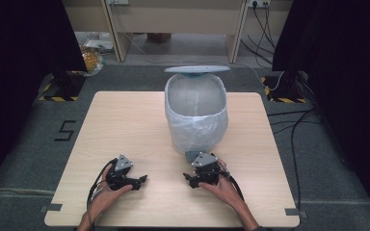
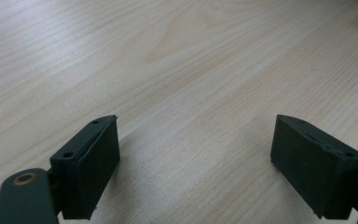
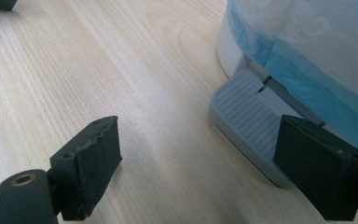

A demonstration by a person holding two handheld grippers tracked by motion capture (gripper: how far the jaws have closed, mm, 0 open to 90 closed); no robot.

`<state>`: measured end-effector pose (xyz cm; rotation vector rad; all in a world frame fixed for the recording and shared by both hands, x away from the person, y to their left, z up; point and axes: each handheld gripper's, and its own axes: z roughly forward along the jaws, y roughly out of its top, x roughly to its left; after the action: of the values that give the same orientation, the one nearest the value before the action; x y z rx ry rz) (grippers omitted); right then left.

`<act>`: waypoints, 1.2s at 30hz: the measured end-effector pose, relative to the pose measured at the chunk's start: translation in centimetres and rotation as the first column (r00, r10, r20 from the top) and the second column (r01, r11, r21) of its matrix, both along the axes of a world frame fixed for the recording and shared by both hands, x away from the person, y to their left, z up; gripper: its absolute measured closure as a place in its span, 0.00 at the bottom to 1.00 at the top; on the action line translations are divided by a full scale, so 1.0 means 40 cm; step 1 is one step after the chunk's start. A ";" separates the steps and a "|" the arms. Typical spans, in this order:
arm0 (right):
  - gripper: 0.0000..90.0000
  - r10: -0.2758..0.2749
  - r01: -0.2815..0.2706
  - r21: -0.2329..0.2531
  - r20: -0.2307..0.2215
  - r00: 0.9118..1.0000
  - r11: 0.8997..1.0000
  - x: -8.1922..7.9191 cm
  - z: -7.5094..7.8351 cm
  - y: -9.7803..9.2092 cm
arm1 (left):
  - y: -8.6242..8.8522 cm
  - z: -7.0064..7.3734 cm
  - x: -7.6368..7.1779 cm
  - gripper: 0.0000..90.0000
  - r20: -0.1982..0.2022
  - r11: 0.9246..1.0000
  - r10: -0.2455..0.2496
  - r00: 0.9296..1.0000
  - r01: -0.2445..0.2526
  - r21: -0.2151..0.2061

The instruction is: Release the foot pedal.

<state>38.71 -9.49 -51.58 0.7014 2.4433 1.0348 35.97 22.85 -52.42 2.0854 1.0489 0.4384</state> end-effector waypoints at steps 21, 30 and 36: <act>0.18 -0.021 0.020 0.063 0.021 1.000 0.998 -0.006 0.025 -0.008 | 0.000 0.000 0.000 0.17 0.000 1.000 0.001 1.000 -0.001 0.001; 0.19 -0.067 0.072 0.181 -0.034 0.997 0.981 -0.039 0.052 -0.075 | 0.001 0.000 0.000 0.17 0.000 1.000 0.001 1.000 -0.001 0.001; 0.21 -0.130 0.133 0.201 -0.029 0.991 0.971 -0.071 0.070 -0.134 | 0.001 0.001 -0.001 0.17 0.000 1.000 0.001 1.000 -0.001 0.003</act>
<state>35.85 -14.86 -48.80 0.9268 2.2888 1.2395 35.93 22.90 -52.39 2.0879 1.0501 0.4406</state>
